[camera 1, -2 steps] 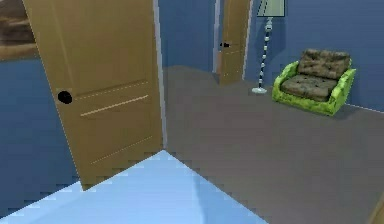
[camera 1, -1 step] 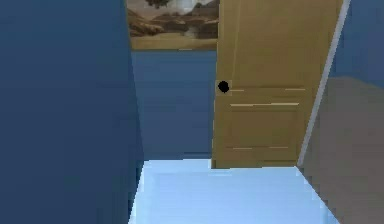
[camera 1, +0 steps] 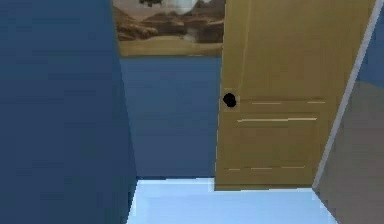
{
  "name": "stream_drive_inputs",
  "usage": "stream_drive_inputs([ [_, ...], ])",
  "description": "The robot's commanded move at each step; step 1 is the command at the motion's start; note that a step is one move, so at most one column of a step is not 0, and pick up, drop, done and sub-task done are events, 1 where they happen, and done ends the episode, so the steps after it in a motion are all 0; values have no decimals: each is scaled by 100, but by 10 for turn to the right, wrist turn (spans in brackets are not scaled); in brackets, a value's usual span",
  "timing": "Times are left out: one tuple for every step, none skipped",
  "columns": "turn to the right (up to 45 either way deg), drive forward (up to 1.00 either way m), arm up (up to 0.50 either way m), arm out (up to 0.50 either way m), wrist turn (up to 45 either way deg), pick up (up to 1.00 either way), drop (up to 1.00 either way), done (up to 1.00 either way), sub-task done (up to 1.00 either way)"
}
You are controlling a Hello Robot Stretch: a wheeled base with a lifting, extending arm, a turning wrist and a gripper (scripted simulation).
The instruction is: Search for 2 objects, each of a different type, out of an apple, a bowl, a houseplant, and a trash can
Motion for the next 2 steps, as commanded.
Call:
stream_drive_inputs([
  [450, 0, 0, 0, 0, 0, 0, 0, 0],
  [60, 0, 0, 0, 0, 0, 0, 0, 0],
])
